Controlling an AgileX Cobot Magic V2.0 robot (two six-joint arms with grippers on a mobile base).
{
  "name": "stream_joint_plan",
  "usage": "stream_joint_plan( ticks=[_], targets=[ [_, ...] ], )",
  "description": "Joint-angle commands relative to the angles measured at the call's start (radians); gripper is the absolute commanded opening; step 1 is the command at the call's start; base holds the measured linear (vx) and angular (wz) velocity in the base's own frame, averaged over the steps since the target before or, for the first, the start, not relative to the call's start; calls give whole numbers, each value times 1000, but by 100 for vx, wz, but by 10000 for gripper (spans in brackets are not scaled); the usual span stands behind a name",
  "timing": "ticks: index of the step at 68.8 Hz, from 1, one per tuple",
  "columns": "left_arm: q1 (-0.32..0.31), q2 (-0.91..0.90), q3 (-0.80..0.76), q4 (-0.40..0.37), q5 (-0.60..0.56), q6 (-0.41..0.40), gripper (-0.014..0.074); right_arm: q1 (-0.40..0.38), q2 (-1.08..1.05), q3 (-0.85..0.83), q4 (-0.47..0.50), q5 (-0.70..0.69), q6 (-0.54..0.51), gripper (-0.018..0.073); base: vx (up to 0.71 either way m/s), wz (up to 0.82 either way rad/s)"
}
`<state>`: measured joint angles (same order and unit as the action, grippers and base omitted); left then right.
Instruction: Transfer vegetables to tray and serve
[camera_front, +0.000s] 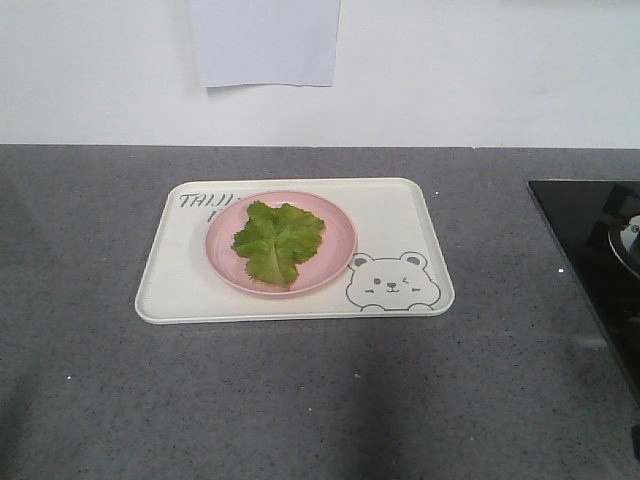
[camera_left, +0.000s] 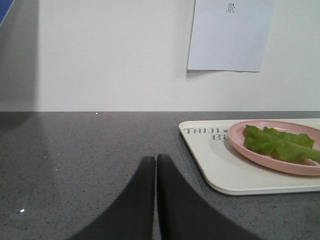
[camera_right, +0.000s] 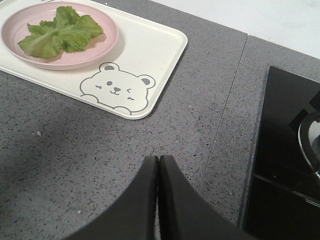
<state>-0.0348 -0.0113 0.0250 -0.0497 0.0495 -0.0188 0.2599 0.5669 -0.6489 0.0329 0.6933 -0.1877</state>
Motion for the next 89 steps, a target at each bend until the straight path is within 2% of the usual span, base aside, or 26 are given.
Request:
stream_joint_plan(
  ticks=[1,89],
  targets=[
    [3,-14,10,-33,-76,25,-8,-1,2,-24,-4,-62,-3,-8,0,0],
    [3,-14,10,-33,-73,19,-8,-1,2,-24,-15,-66,-4,-8,0,0]
  ],
)
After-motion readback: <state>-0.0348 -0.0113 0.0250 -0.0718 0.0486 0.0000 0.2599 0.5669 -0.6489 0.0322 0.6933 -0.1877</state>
